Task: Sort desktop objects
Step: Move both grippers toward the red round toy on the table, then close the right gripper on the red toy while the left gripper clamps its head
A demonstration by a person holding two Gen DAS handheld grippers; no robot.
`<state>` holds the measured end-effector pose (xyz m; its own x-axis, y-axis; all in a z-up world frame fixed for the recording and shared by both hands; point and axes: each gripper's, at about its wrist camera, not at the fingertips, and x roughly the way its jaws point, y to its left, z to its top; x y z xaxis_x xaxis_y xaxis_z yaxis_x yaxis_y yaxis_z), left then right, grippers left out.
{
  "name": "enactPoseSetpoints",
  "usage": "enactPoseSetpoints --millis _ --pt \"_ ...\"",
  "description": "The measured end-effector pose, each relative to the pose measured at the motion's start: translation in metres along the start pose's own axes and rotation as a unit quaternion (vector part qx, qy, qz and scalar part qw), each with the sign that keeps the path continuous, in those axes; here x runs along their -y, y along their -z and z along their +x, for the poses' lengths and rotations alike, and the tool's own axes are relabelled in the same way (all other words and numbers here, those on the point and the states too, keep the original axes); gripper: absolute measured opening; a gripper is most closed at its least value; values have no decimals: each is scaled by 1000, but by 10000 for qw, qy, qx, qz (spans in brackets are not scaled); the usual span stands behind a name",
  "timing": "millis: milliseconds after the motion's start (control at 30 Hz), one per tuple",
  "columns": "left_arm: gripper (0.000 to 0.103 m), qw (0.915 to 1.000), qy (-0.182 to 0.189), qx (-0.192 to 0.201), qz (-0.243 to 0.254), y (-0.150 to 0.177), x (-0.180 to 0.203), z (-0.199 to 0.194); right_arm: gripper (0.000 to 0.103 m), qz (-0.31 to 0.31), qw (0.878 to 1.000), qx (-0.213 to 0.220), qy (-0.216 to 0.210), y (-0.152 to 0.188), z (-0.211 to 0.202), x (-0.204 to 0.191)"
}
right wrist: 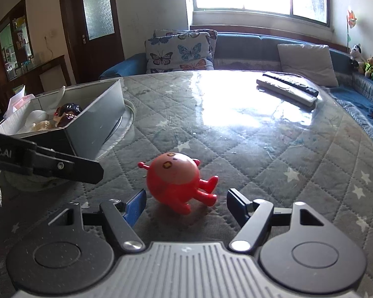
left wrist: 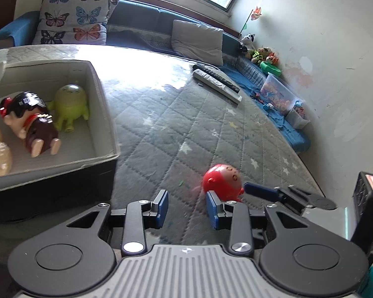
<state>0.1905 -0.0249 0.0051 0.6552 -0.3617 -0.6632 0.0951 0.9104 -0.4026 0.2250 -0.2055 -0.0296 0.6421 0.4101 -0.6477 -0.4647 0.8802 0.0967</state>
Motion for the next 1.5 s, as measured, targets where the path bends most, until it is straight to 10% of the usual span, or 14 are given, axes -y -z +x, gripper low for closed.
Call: enactPoseSetpoints --millis 1500 --pt "38 9937 841 -238 -700 -28 -7 50 83 -206 9987 58 -463 -11 22 12"
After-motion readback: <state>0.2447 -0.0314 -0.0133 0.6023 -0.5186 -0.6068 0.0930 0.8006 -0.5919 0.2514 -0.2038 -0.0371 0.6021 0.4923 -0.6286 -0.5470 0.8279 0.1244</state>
